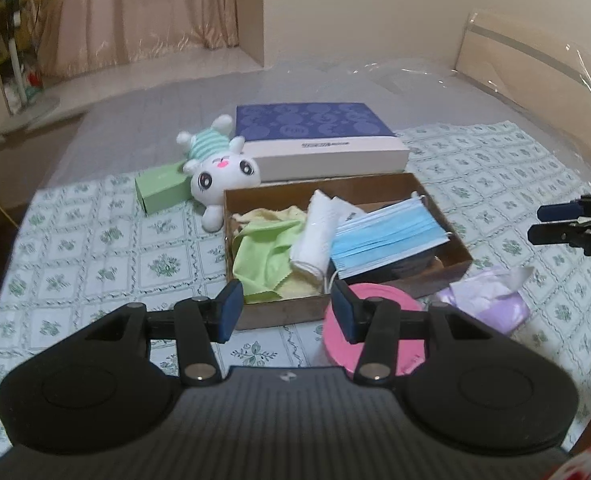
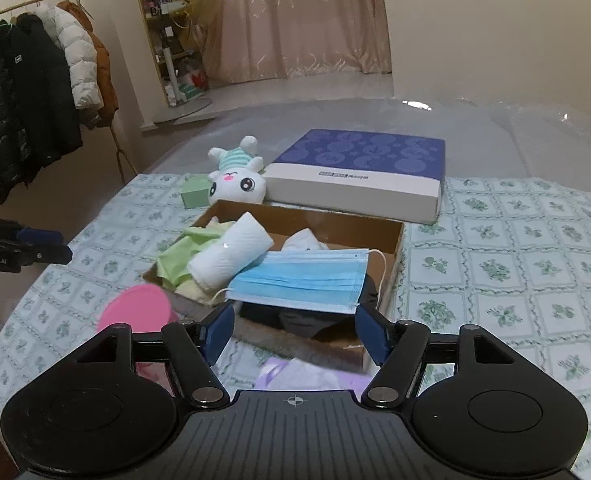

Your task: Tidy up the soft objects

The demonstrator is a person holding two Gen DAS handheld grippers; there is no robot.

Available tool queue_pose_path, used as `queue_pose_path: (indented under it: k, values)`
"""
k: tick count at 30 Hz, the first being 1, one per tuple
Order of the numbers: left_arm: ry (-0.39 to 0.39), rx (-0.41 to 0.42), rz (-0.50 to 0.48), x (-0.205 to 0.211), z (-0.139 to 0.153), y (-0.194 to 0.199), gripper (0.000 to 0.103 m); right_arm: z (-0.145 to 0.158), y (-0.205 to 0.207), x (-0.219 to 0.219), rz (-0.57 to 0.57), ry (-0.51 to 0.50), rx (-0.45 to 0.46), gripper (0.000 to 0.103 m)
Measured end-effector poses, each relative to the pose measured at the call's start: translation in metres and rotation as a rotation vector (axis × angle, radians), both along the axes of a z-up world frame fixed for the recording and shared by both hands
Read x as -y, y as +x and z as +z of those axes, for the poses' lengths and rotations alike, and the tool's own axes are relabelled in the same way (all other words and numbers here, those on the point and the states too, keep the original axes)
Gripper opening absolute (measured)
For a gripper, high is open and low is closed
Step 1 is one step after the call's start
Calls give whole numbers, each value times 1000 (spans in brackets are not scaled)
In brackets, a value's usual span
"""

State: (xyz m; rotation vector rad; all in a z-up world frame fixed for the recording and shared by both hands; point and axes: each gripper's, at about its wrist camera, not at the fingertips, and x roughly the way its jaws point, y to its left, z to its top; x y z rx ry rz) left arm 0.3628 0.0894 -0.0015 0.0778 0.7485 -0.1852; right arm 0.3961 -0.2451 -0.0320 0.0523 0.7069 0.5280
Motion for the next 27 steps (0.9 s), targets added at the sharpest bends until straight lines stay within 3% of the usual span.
queue_pose_path:
  k: [5,11,20,27]
  values:
    - [17,29,-25,21,23,-38,49,18,-36,-1,-27,4,-8,68]
    - [32,56,-17,43,38,-90,53,33,-85,-6,1,-10,56,68]
    - [49,60,33,71,41,-162,56,40,-156,-3,-28,38,115,69]
    - [82,75,79,92,42,-212,58,37,-195,6,-45,51,77,69]
